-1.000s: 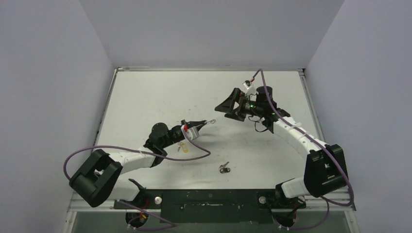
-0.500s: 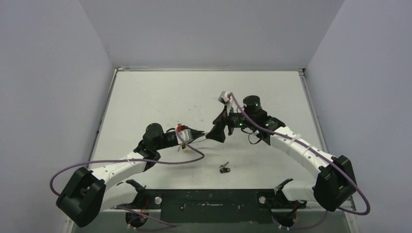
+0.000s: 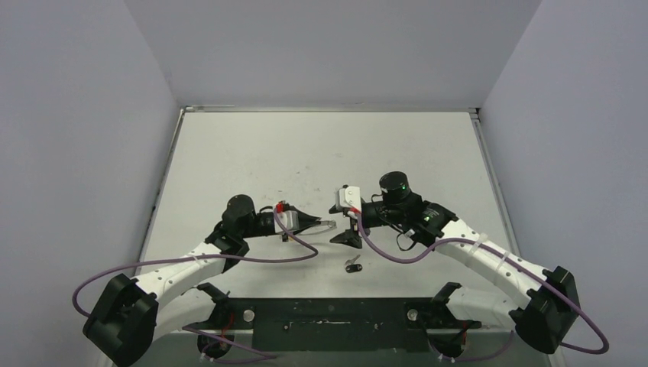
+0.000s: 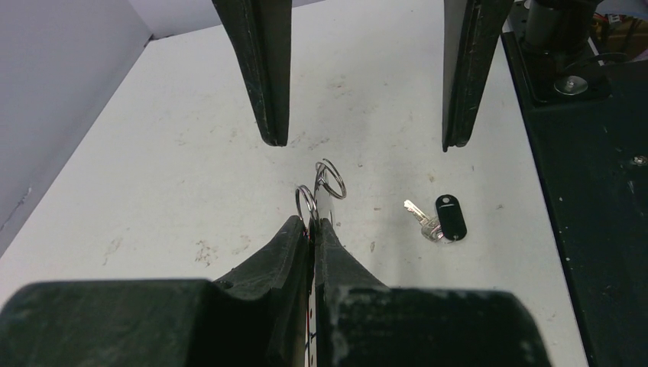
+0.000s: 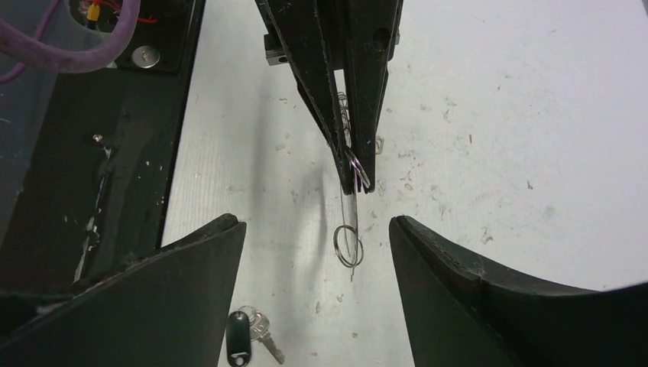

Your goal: Put the keys on the keyring

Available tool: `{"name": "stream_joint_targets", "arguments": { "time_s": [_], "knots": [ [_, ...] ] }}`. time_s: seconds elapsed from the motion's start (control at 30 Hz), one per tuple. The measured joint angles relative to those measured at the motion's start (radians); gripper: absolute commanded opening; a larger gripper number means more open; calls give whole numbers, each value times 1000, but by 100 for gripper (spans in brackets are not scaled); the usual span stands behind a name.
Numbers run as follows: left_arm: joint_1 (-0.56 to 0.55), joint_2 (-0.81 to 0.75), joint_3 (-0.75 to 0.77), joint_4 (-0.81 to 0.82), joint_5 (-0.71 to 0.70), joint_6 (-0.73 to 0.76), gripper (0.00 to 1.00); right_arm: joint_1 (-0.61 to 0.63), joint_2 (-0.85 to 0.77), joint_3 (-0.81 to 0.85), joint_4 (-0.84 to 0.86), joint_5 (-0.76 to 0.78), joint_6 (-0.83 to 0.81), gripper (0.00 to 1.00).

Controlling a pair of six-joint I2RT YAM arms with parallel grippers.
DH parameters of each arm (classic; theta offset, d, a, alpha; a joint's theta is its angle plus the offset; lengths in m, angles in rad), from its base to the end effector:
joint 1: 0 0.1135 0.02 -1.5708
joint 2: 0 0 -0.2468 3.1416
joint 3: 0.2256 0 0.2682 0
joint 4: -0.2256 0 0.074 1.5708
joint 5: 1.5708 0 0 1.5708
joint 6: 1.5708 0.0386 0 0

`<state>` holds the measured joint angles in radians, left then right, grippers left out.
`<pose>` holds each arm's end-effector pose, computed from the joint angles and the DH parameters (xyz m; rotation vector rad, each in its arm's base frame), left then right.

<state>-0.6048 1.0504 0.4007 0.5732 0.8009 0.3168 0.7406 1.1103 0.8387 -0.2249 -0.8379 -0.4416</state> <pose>0.1836 -0.1606 0.2096 1.2577 1.1399 -0.8721 0.1770 0.2007 0.2747 -1.5364 1.3488 1.0455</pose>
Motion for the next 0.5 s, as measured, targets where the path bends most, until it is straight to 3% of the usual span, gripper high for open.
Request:
{"name": "stream_joint_targets", "arguments": {
  "time_s": [0.23, 0.3, 0.5],
  "knots": [
    [0, 1, 0, -2, 31, -1, 0, 30, 33, 2, 29, 11, -54, 51],
    [0, 2, 0, -2, 37, -1, 0, 41, 58, 6, 32, 11, -64, 41],
    [6, 5, 0, -10, 45, -2, 0, 53, 112, 37, 26, 26, -87, 40]
  ]
}}
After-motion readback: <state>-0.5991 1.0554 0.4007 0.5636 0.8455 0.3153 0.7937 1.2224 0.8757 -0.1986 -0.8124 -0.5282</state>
